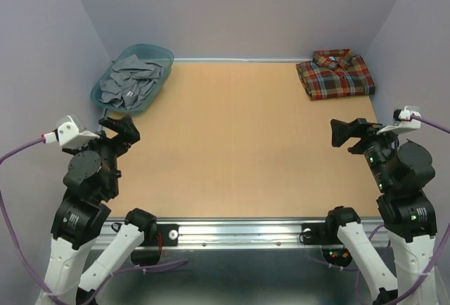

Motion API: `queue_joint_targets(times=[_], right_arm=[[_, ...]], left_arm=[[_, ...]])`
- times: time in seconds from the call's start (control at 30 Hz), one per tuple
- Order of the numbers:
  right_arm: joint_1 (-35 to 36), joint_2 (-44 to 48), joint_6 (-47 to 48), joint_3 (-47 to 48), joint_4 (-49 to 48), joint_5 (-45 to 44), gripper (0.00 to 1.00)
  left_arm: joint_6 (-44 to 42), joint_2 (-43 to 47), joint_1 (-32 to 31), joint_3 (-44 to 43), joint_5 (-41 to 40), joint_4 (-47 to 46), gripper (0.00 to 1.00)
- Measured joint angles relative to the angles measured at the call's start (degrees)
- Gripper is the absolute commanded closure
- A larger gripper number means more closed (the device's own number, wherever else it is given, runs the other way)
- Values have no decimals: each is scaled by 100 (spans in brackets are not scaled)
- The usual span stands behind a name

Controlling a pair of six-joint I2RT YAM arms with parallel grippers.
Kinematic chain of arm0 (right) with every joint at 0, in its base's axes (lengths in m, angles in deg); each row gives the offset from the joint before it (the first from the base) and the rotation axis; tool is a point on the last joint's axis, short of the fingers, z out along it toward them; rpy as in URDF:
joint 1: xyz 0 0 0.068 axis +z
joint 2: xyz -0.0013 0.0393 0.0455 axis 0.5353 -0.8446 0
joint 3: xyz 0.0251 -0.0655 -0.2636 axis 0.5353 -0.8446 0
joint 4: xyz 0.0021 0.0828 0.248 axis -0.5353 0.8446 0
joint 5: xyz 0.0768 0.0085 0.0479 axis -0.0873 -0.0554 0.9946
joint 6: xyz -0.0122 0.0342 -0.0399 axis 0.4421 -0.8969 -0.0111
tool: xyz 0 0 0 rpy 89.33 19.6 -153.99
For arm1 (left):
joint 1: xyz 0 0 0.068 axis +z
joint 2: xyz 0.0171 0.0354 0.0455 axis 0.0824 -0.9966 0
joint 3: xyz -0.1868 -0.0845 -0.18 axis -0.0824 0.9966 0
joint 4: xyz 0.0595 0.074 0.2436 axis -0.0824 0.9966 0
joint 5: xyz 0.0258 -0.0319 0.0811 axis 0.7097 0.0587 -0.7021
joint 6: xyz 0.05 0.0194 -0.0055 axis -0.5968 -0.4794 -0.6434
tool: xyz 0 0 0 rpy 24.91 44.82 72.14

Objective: Fold and stack the long sleeve shirts
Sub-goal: Grab the shirt from the pile

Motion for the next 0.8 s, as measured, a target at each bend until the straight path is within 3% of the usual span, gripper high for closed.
queue_joint_targets(times=[0.3, 0.53, 0.8], right_arm=[[0, -734, 20, 81, -37, 374, 0], [2, -597, -46, -155, -199, 702, 0], [275, -39, 20, -387, -271, 706, 0]], left_arm=[[341, -1908, 0, -48, 387, -796, 1], [551, -3119, 57, -485, 535, -1023, 1], [1156, -3842, 887, -780, 1084, -1309, 1]])
